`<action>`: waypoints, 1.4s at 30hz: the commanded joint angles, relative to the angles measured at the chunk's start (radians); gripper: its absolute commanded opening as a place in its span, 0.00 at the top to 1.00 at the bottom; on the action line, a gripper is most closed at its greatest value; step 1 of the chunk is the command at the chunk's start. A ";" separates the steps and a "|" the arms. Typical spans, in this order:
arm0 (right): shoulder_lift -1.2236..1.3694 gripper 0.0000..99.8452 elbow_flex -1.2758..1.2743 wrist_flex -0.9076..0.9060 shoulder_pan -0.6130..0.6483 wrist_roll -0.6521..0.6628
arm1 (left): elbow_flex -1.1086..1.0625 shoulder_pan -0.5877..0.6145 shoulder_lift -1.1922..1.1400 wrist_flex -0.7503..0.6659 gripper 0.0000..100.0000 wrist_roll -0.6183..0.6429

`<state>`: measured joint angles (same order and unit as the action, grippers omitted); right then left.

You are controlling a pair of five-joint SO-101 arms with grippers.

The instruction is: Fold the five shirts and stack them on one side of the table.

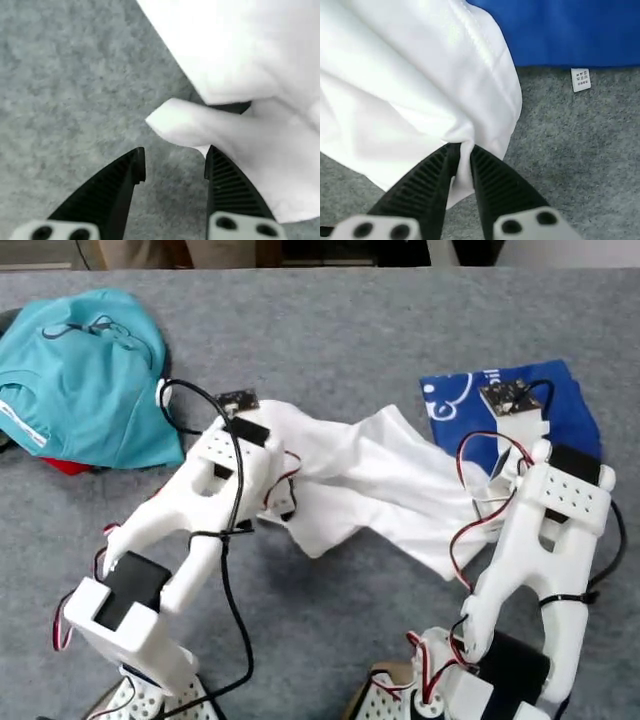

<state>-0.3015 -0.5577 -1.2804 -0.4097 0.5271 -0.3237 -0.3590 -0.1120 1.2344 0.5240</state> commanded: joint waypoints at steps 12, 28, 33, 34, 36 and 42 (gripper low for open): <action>-0.039 0.99 -0.001 0.012 -0.018 0.011 | -0.003 0.008 -0.139 -0.216 0.93 0.025; -0.048 0.97 0.074 -0.198 -0.061 0.126 | 0.143 0.137 0.087 0.127 0.98 -0.370; -0.048 0.87 0.131 -0.264 -0.139 0.206 | 0.049 0.201 0.302 0.221 0.98 -0.545; -0.050 0.87 0.142 -0.275 -0.154 0.230 | 0.028 0.215 0.346 0.236 0.98 -0.580; -0.070 0.86 0.162 -0.305 -0.183 0.276 | -0.003 0.250 0.438 0.272 0.98 -0.640; -0.226 0.86 0.222 -0.373 -0.183 0.307 | -0.011 0.436 0.691 0.388 0.98 -0.813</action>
<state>-0.4365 -0.3936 -1.6379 -0.5999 0.8201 -0.3391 -0.0138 0.4542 1.5750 -0.2110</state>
